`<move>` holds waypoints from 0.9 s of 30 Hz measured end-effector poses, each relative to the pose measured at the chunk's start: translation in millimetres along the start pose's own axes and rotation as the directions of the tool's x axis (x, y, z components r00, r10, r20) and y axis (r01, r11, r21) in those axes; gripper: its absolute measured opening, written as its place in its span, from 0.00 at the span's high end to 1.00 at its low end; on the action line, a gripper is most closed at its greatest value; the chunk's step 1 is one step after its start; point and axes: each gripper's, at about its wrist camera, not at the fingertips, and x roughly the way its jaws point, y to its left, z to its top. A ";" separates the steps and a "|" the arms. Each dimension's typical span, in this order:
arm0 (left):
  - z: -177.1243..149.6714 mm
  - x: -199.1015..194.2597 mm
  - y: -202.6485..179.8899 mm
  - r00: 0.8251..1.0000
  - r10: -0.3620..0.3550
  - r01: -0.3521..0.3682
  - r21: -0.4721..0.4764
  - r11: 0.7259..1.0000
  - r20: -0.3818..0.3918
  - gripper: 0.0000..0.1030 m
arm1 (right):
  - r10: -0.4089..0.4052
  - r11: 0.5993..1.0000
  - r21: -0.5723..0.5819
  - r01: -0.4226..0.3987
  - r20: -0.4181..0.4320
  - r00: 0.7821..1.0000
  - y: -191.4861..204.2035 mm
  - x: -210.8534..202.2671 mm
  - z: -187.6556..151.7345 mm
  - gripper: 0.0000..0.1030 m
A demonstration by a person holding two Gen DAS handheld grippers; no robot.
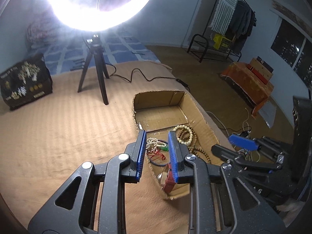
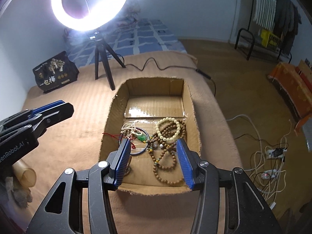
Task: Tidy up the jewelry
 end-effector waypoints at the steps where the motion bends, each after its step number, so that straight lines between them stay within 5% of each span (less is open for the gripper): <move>1: -1.2 -6.4 -0.6 1.000 0.003 -0.004 0.008 1.000 0.007 0.79 | -0.007 1.000 -0.004 0.007 0.014 1.000 1.7 -6.4 -1.4 0.54; 4: -5.6 -26.0 -0.8 1.000 0.010 -0.010 0.023 1.000 0.024 0.79 | -0.011 1.000 -0.006 0.012 0.052 0.999 5.1 -24.3 -5.7 0.53; 6: -10.2 -40.3 -2.0 0.999 0.021 -0.022 0.040 0.999 0.039 0.77 | -0.017 1.000 -0.012 0.018 0.083 0.996 8.3 -37.2 -9.6 0.43; 9: -16.4 -57.8 -4.0 0.997 0.032 -0.035 0.061 0.998 0.064 0.56 | -0.031 0.999 -0.026 0.034 0.124 0.992 13.6 -51.6 -14.9 0.38; 12: -26.9 -76.5 -6.2 0.995 0.046 -0.054 0.090 0.994 0.088 0.53 | -0.038 0.998 -0.042 0.045 0.149 0.988 20.1 -63.2 -20.9 0.38; 16: -43.8 -94.8 -5.6 0.993 0.057 -0.067 0.099 0.993 0.104 0.34 | -0.040 0.998 -0.045 0.049 0.176 0.984 25.0 -73.5 -27.9 0.31; 27: -76.0 -111.6 -15.9 0.987 0.109 -0.128 0.166 0.978 0.121 0.18 | -0.100 0.991 -0.055 0.120 0.271 0.957 34.5 -93.1 -43.1 0.22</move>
